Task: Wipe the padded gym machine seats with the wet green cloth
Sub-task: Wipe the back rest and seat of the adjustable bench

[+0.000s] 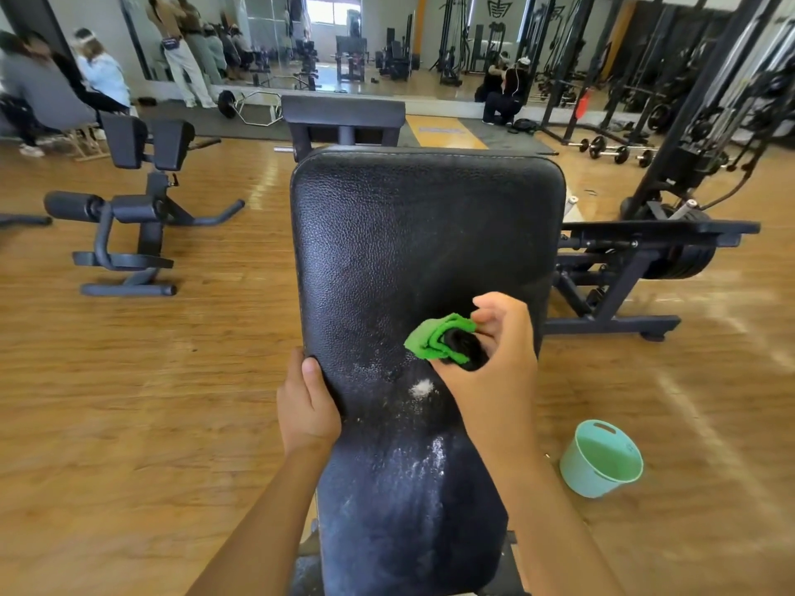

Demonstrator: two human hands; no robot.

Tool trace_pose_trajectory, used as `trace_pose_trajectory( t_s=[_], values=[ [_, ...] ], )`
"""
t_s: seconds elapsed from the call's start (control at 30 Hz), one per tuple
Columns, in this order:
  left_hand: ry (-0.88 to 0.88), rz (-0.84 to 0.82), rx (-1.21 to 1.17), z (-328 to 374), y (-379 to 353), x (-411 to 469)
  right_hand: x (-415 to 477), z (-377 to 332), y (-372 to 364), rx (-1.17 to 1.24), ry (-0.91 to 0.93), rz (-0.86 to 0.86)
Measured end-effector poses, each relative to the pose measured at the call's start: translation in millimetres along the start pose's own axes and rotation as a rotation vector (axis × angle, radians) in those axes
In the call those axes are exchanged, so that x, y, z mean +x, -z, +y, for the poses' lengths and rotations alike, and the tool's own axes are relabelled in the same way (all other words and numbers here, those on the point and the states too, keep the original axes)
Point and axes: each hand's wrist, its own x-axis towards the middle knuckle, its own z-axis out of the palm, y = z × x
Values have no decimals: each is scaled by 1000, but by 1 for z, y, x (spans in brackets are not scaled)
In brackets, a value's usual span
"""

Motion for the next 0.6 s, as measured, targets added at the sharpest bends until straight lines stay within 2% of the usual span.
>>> trace_pose_trajectory(
  t_s=[0.2,0.6],
  values=[
    [-7,-7,-5,0,0,1,9,5,10,-57,-54,0],
    [-26,-8,-27,-2,-1,1,0,12,21,90,-93,-8]
  ],
)
